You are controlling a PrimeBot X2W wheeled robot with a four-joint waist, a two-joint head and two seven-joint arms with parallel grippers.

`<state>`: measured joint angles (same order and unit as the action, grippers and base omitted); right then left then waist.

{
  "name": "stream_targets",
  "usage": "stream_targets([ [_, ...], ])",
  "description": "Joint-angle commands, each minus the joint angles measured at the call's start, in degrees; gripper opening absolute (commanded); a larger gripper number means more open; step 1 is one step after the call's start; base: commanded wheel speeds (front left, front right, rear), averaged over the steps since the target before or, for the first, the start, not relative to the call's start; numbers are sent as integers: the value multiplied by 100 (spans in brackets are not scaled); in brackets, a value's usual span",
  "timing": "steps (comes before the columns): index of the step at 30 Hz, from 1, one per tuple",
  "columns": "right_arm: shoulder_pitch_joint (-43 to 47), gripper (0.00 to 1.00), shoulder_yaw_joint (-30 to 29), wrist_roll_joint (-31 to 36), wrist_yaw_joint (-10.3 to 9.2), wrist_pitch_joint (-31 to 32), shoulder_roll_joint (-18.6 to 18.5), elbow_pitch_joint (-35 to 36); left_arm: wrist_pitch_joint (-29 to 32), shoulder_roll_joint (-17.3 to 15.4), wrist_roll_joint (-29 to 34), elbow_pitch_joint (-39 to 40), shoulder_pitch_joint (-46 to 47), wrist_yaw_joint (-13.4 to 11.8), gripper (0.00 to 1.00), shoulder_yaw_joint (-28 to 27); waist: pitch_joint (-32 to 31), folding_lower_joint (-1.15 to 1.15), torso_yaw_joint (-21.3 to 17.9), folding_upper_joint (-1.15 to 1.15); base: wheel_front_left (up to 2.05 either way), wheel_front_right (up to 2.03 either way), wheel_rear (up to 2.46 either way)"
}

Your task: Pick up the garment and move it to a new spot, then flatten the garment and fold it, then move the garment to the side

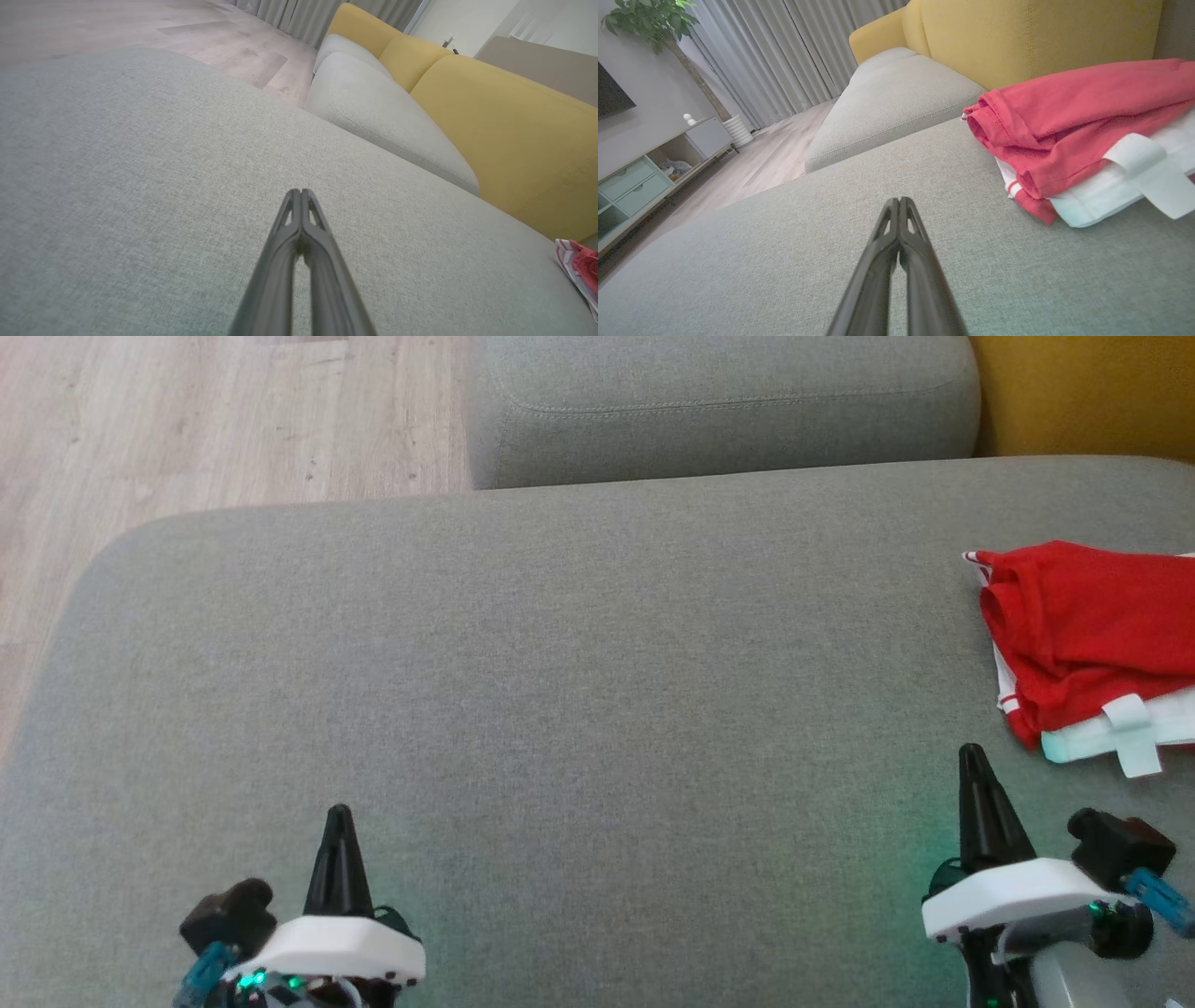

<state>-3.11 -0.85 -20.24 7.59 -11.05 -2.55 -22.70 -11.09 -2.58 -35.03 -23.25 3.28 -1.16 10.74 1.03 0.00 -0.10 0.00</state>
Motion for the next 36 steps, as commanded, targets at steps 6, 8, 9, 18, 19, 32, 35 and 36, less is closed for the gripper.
stream_targets([
  [6, -262, 0, -57, -502, -2, 116, -12, 255, 112, -6, -393, 251, 249, 82, 0, -219, -5, 0, 1, 0, 0, 0, 0],
  [8, -263, 0, -67, -637, -2, 149, -12, 267, 145, -7, -500, 265, 249, 97, 0, -249, -7, 0, 1, 0, 0, 0, 0],
  [9, -263, 0, -73, -704, -2, 165, -12, 273, 161, -7, -554, 272, 250, 105, 0, -264, -8, 0, 1, 0, 0, 0, 0],
  [18, -267, 0, -118, -1307, -3, 313, -14, 329, 309, -9, -1033, 332, 253, 176, 0, -400, -15, 0, 2, 0, 0, 0, 0],
  [19, -268, 0, -123, -1374, -3, 329, -15, 335, 326, -9, -1087, 339, 254, 184, 0, -415, -16, 0, 2, 0, 0, 0, 0],
  [32, -273, 0, -185, -2181, -4, 527, -17, 409, 524, -12, -1728, 419, 259, 278, 0, -596, -25, 0, 3, 0, 0, 0, 0],
  [35, -275, 0, -200, -2382, -4, 576, -18, 427, 574, -13, -1889, 439, 260, 302, 0, -642, -28, 0, 3, 0, 0, 0, 0],
  [36, -275, 0, -206, -2449, -4, 592, -18, 434, 590, -13, -1942, 446, 261, 309, 0, -657, -28, 0, 3, 0, 0, 0, 0],
])
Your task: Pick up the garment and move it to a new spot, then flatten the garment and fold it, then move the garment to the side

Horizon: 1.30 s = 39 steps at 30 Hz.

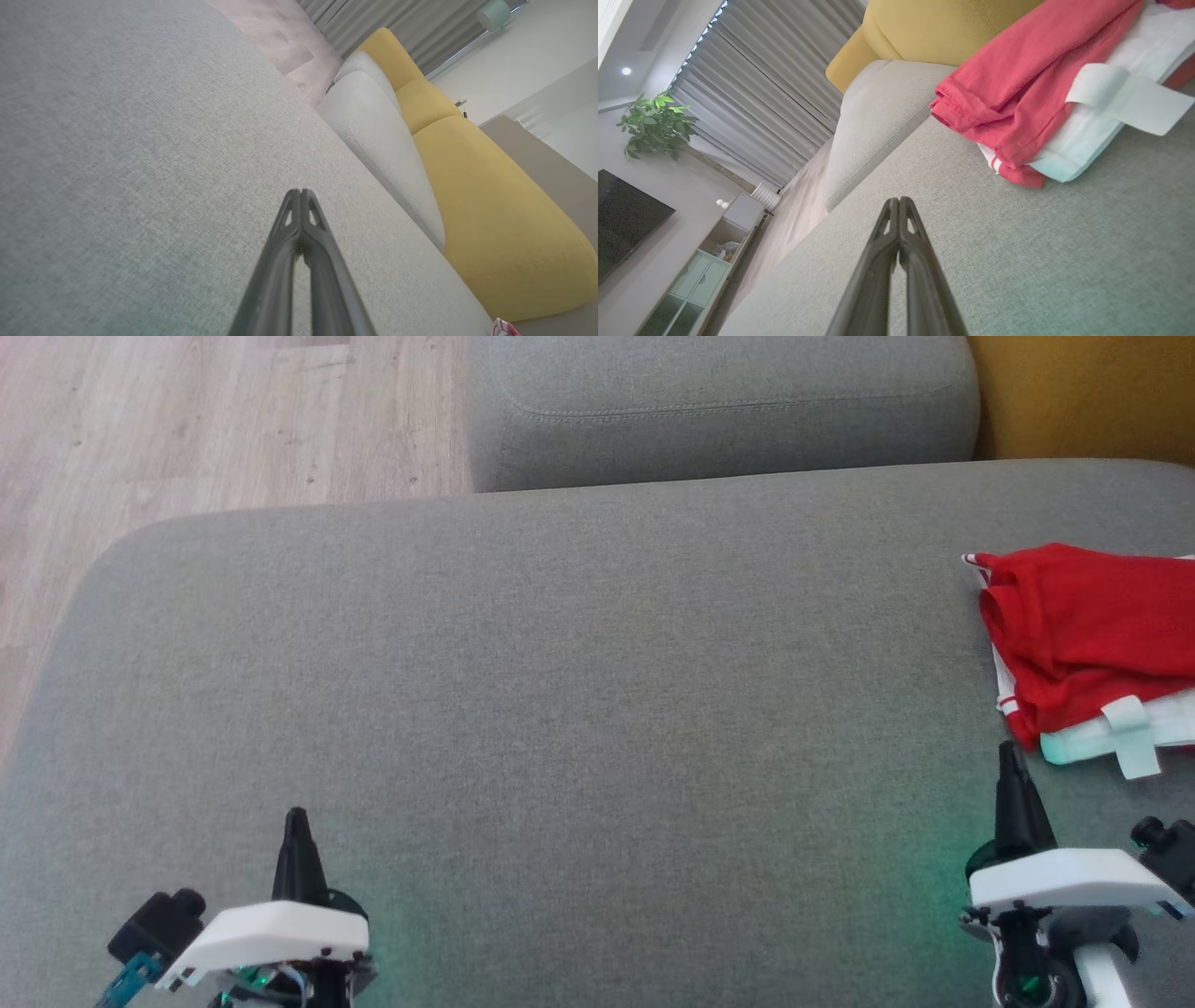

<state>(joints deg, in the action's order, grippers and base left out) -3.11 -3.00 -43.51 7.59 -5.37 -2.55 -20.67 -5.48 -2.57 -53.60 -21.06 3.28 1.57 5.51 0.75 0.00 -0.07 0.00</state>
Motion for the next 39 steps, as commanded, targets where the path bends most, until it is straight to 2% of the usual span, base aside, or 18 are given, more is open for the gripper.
stream_targets([
  [1, -275, 0, 5, -190, -4, 41, -18, 237, 46, -14, -139, 233, 261, 45, 0, -149, -1, 0, 0, 0, 0, 0, 0],
  [39, -293, 0, -190, -2742, -7, 666, -26, 470, 673, -24, -2169, 487, 278, 344, 0, -724, -32, 0, 4, 0, 0, 0, 0],
])
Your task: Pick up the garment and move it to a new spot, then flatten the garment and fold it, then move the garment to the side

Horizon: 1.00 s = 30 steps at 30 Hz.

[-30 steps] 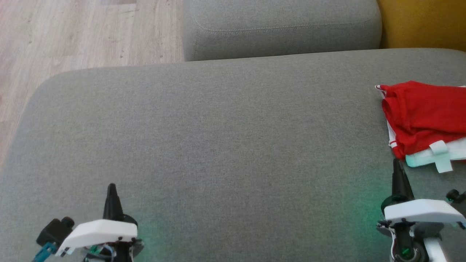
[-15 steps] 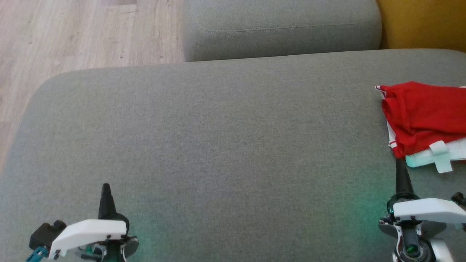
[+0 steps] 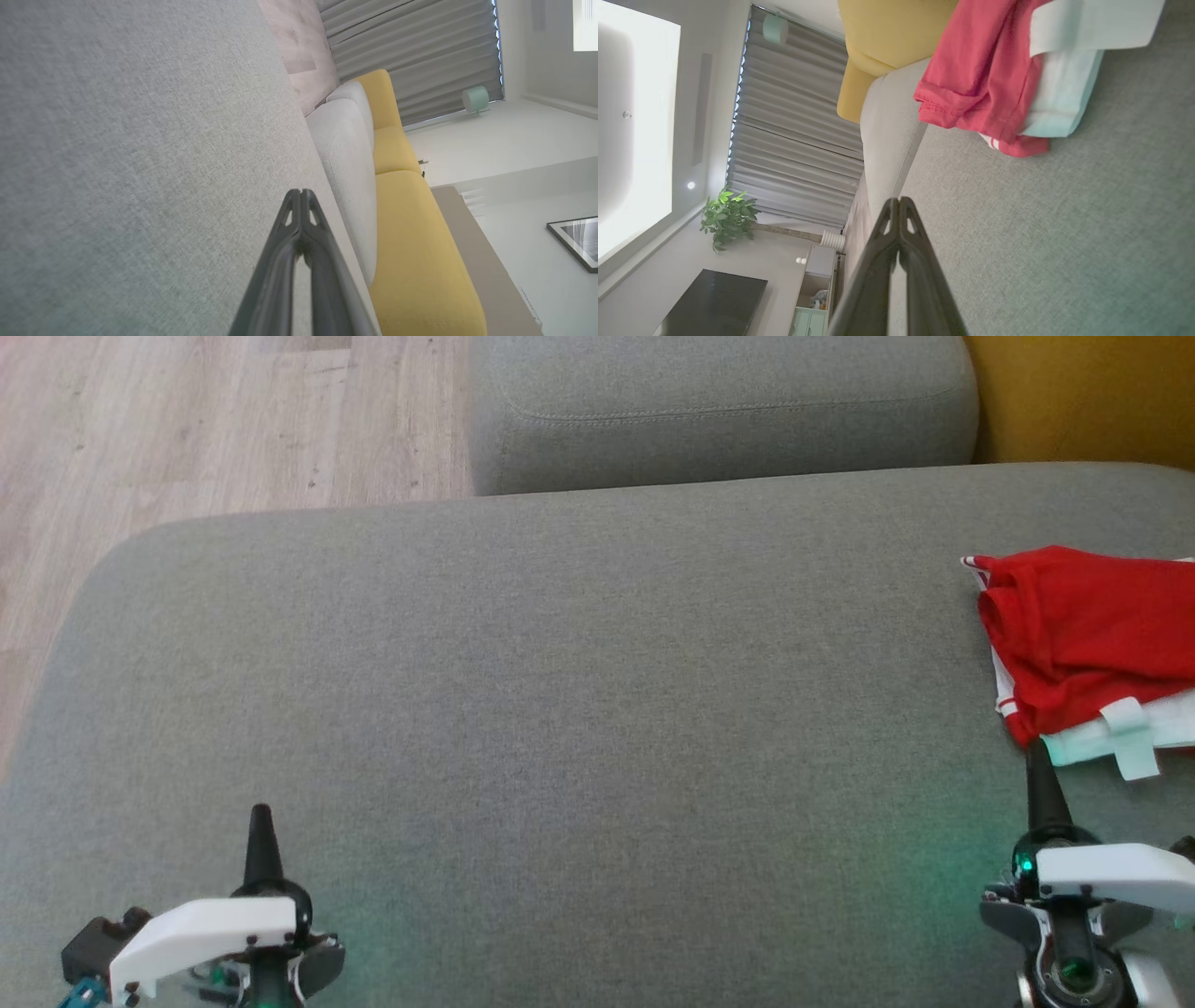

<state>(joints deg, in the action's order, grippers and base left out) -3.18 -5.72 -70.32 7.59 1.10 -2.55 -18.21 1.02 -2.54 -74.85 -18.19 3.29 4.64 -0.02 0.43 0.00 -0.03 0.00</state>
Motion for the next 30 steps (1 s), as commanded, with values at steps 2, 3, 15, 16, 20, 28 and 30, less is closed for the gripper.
stream_targets([
  [2, -287, 0, 76, -128, -7, 35, -26, 230, 40, -26, -98, 207, 278, 44, 0, -186, 0, 0, 0, 0, 0, 0, 0],
  [3, -288, 0, 66, -263, -8, 68, -26, 243, 73, -26, -205, 220, 278, 60, 0, -216, -2, 0, 1, 0, 0, 0, 0],
  [15, -293, 0, 5, -1067, -8, 265, -29, 316, 271, -29, -845, 301, 284, 154, 0, -397, -12, 0, 2, 0, 0, 0, 0],
  [16, -294, 0, 0, -1134, -9, 281, -29, 322, 288, -30, -898, 307, 284, 162, 0, -413, -12, 0, 2, 0, 0, 0, 0],
  [20, -295, 0, -21, -1403, -9, 347, -30, 347, 354, -31, -1112, 334, 286, 193, 0, -473, -16, 0, 2, 0, 0, 0, 0],
  [28, -299, 0, -62, -1941, -9, 479, -32, 396, 486, -32, -1540, 388, 289, 256, 0, -594, -22, 0, 3, 0, 0, 0, 0],
  [30, -300, 0, -72, -2076, -10, 512, -32, 408, 519, -33, -1647, 401, 290, 272, 0, -624, -24, 0, 3, 0, 0, 0, 0],
])
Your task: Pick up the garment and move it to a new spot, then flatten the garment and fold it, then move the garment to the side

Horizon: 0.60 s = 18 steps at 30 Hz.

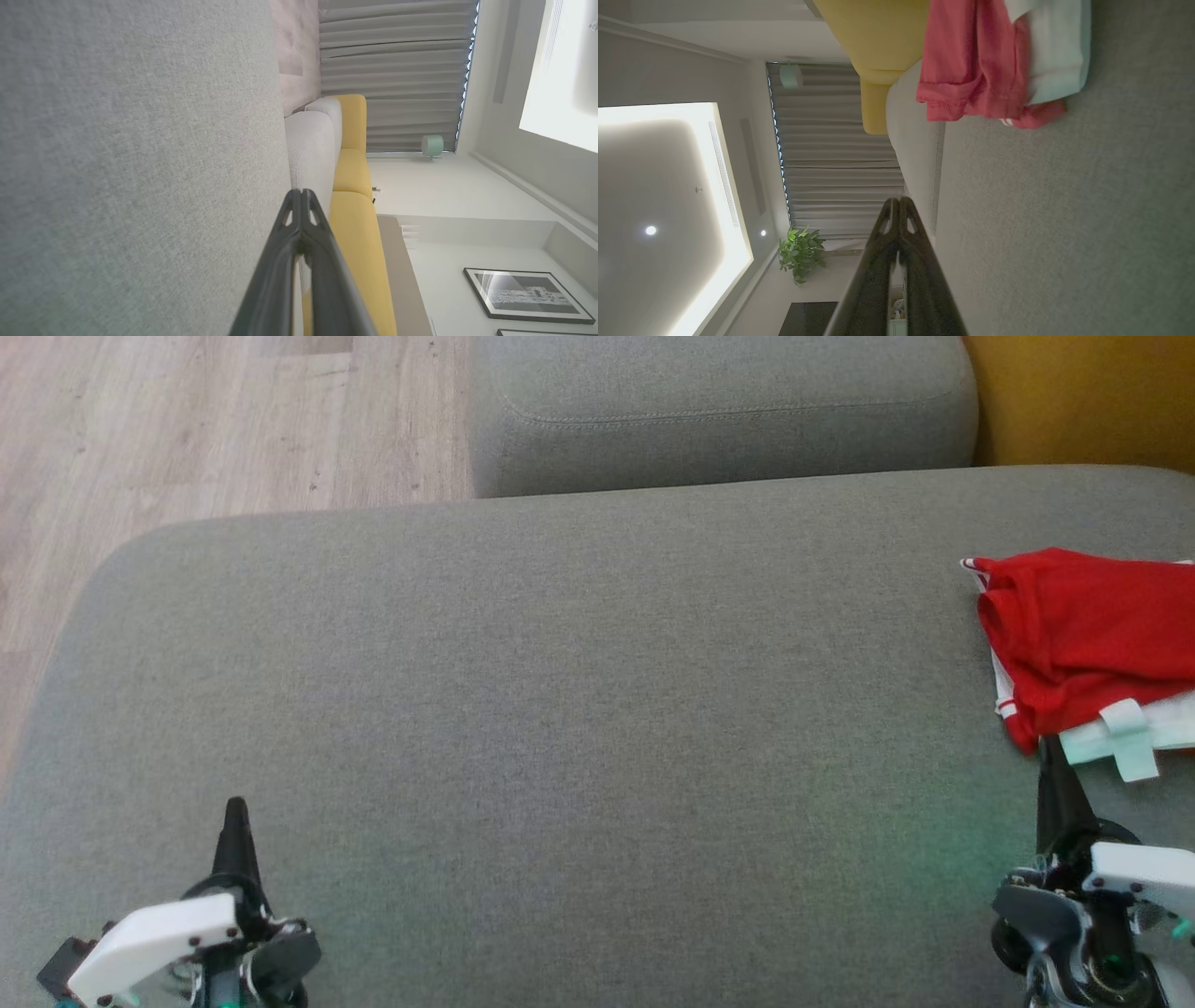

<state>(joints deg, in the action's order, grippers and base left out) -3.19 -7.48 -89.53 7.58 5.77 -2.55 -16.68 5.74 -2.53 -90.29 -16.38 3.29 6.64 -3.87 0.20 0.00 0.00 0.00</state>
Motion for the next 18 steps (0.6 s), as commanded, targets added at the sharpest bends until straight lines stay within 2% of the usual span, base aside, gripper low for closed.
stream_targets([
  [1, -299, 0, 99, -221, -9, 61, -32, 262, 63, -34, -155, 227, 290, 80, 0, -254, -1, 0, 0, 0, 0, 0, 0],
  [18, -299, 0, 96, -263, -9, 71, -32, 266, 74, -34, -189, 231, 290, 85, 0, -263, -2, 0, 0, 0, 0, 0, 0],
])
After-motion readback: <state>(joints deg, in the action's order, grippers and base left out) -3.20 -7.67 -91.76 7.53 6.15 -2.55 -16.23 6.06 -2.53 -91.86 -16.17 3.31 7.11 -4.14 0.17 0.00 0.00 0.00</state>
